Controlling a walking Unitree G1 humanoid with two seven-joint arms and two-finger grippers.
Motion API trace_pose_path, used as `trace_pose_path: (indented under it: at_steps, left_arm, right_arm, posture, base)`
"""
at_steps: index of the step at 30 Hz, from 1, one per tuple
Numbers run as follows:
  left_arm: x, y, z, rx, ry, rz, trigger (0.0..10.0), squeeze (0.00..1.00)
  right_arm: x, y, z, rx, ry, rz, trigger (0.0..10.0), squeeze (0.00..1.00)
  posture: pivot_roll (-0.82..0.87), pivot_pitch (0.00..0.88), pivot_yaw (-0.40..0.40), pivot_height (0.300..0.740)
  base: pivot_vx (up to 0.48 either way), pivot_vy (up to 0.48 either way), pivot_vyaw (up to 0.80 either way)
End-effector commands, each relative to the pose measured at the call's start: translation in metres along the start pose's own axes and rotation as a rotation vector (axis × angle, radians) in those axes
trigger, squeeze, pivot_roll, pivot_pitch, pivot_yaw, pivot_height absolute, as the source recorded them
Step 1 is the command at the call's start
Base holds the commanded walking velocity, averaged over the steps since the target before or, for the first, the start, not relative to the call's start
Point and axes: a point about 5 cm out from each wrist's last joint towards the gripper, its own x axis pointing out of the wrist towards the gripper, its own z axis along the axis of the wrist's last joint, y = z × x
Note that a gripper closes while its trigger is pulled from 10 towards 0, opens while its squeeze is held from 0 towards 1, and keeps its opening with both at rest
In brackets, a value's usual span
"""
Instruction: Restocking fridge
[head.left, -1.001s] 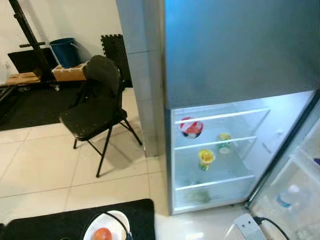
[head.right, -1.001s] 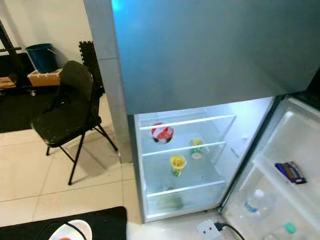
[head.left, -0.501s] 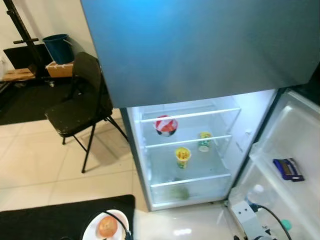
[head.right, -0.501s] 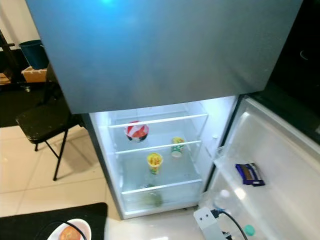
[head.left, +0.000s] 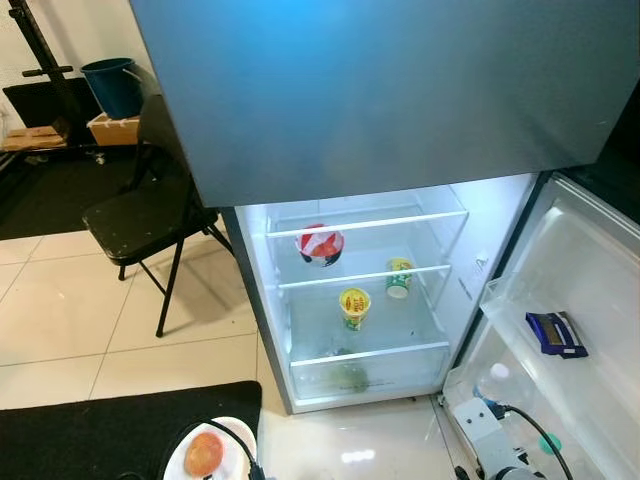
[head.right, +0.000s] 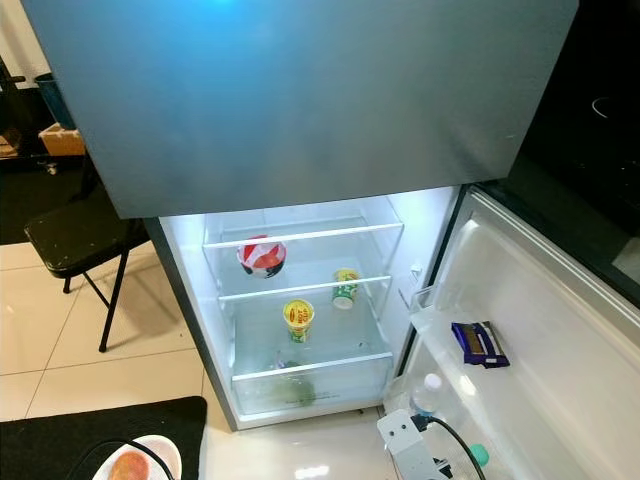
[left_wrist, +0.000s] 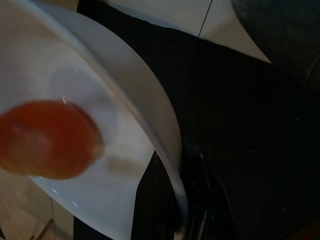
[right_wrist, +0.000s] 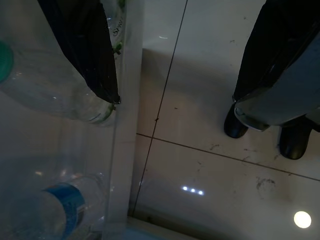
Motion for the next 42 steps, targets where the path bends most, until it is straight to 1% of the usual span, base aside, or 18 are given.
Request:
trace_pose_path:
  at_steps: [1,4,11,17,21,22,24,27,29,31,33,37,42]
  left_arm:
    - [0.000,0.004,0.000,0.000,0.003,0.018,10.0,0.00]
    - [0.000,0.003,0.000,-0.017,0.005,0.011,10.0,0.00]
    - [0.000,0.000,0.000,-0.023,0.009,-0.001,10.0,0.00]
    - [0.000,0.000,0.001,-0.031,0.005,0.010,10.0,0.00]
    - [0.000,0.001,0.001,-0.027,0.004,0.011,10.0,0.00]
    - [0.000,0.002,0.001,-0.024,0.005,0.012,10.0,0.00]
    - [0.000,0.002,0.001,-0.021,0.004,0.012,10.0,0.00]
    - [0.000,0.002,0.001,-0.020,0.003,0.012,10.0,0.00]
    - [0.000,0.001,0.001,-0.018,0.003,0.011,10.0,0.00]
    - [0.000,0.001,0.001,-0.016,0.002,0.009,10.0,0.00]
    - [0.000,0.000,0.001,-0.015,0.001,0.006,10.0,0.00]
    - [0.000,0.000,0.000,-0.013,0.002,0.003,10.0,0.00]
    - [0.000,-0.003,0.000,-0.013,0.003,-0.010,10.0,0.00]
  right_arm:
    - [0.000,0.004,-0.003,-0.010,0.014,0.015,10.0,0.00]
    - [-0.001,0.005,-0.007,-0.012,0.024,0.018,10.0,0.00]
    - [-0.001,0.007,-0.009,-0.012,0.029,0.021,10.0,0.00]
    - [-0.001,0.007,-0.010,-0.012,0.031,0.027,10.0,0.00]
    - [-0.001,0.011,-0.009,-0.005,0.020,0.073,10.0,0.00]
    - [-0.001,0.016,-0.007,-0.001,0.011,0.111,10.0,0.00]
    - [-0.001,0.020,-0.005,0.005,-0.004,0.147,10.0,0.00]
    - [-0.001,0.021,-0.004,0.012,-0.011,0.163,10.0,0.00]
    - [-0.001,0.025,0.000,0.038,-0.033,0.201,10.0,0.00]
    - [0.000,0.033,0.009,0.074,-0.084,0.274,10.0,0.00]
    - [0.000,0.036,0.016,0.093,-0.112,0.313,10.0,0.00]
    - [0.001,0.037,0.025,0.118,-0.140,0.328,10.0,0.00]
    - [0.001,0.038,0.031,0.110,-0.158,0.335,10.0,0.00]
  posture:
    - [-0.08,0.000,0.014,0.740]
    - [-0.08,0.000,0.015,0.740]
    - [-0.09,0.000,0.016,0.740]
    - [-0.09,0.000,0.017,0.740]
    - [-0.09,0.000,0.016,0.740]
    - [-0.09,0.000,0.017,0.740]
    - [-0.09,0.000,0.015,0.740]
    - [-0.09,0.000,0.015,0.740]
    - [-0.09,0.000,0.015,0.740]
    - [-0.09,0.000,0.016,0.740]
    - [-0.09,0.000,0.018,0.740]
    - [-0.09,0.000,0.021,0.740]
    - [-0.08,0.000,0.022,0.740]
  base:
    - [0.000,0.000,0.00]
    - [0.000,0.000,0.00]
    - [0.000,-0.474,0.00]
    - [0.000,0.000,0.00]
    - [0.000,0.000,0.00]
    - [0.000,0.000,0.00]
    - [0.000,0.000,0.00]
    - [0.000,0.000,0.00]
    - [0.000,0.000,0.00]
    - [0.000,0.000,0.00]
    - [0.000,0.000,0.00]
    - [0.000,0.000,0.00]
    - [0.000,0.000,0.00]
